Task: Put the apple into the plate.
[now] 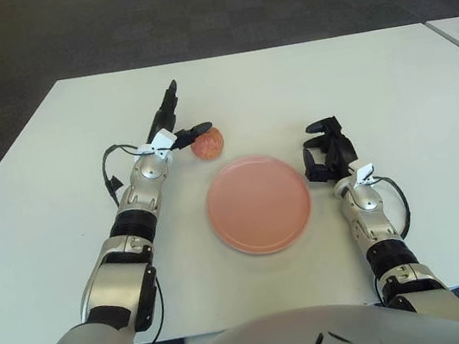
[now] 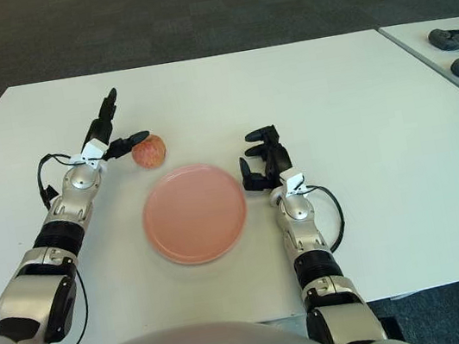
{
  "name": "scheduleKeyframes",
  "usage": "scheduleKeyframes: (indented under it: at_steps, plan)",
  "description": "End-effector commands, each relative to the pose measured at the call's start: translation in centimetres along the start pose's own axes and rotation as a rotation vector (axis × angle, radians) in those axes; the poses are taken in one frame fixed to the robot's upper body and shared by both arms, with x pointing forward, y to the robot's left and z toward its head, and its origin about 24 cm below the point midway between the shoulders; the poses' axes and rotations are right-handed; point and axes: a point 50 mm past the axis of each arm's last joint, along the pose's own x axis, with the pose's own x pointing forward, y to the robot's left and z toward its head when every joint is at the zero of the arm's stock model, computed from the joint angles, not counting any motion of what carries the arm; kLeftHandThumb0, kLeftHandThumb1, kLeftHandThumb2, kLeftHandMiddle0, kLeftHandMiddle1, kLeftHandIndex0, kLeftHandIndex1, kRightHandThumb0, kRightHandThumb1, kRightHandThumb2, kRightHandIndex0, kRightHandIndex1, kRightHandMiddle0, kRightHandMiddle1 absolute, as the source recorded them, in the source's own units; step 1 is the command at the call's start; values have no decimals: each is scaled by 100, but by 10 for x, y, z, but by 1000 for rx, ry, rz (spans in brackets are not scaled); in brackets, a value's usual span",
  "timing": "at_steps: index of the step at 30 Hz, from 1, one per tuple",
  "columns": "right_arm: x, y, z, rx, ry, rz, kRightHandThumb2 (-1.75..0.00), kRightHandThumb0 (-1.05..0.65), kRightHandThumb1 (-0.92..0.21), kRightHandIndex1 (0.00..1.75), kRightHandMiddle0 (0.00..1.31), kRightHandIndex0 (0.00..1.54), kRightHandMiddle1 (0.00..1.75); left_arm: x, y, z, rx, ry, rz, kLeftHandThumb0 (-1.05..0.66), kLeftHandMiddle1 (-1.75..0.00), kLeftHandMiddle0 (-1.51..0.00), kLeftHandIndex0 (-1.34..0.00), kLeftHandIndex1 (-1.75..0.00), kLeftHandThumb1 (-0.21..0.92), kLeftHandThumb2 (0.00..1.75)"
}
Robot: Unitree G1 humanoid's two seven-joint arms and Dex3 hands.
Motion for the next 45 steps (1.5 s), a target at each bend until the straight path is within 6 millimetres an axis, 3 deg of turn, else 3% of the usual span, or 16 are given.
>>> scheduleKeyframes:
  at_steps: [1,25,45]
  plan:
    - [-8,0,-16,12,88,-17,-128,-4,-31,175,103,129,175,6,4,14,25,-53,-37,-105,0,0,0,0,90,2]
    - [-6,2,-17,17,96,-12,-130,-5,-30,175,104,129,175,5,-1,29,80,-139,-196,-105,0,0,0,0,89,1]
    - [-5,0,-18,23,94,-24,-129,-4,-31,175,103,129,175,13,-2,11,309,-1,-146,-105,0,0,0,0,87,0]
